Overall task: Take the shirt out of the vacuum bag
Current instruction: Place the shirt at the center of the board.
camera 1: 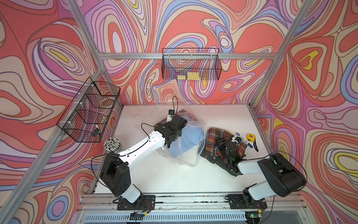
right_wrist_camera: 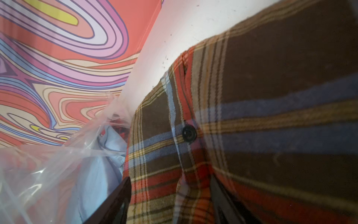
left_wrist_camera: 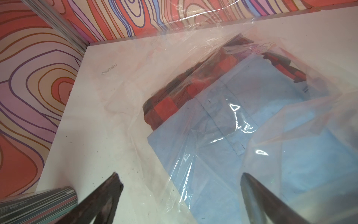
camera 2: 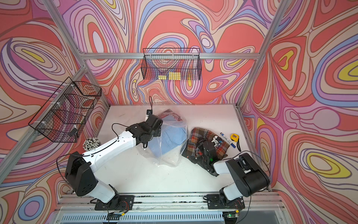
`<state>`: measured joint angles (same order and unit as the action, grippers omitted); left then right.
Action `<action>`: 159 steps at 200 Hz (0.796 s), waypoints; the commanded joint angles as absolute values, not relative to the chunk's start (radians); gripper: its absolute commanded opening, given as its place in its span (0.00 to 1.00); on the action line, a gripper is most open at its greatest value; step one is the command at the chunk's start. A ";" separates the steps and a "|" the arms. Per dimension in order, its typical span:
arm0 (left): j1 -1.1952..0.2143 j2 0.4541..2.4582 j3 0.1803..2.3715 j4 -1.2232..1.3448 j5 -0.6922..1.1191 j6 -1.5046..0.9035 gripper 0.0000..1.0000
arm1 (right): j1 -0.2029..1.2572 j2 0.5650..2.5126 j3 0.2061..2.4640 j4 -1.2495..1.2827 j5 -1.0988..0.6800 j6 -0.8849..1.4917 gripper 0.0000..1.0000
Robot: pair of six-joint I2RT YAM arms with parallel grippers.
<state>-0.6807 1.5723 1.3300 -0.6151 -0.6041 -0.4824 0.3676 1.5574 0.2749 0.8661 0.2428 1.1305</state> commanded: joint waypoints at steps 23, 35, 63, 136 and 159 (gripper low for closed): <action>-0.675 1.535 1.344 -0.626 -0.599 -0.486 0.98 | 0.370 1.582 0.231 0.863 0.179 1.192 0.67; -0.675 1.526 1.347 -0.625 -0.594 -0.483 0.95 | 0.371 1.472 0.265 0.714 0.187 1.155 0.69; -0.670 1.504 1.350 -0.625 -0.579 -0.483 0.90 | 0.386 1.189 0.387 0.335 0.242 1.021 0.70; -0.657 1.486 1.428 -0.646 -0.539 -0.478 0.19 | 0.552 1.048 0.536 0.133 0.178 0.985 0.73; -0.657 1.490 1.435 -0.656 -0.507 -0.485 0.07 | 0.723 1.175 0.583 0.226 0.200 1.002 0.73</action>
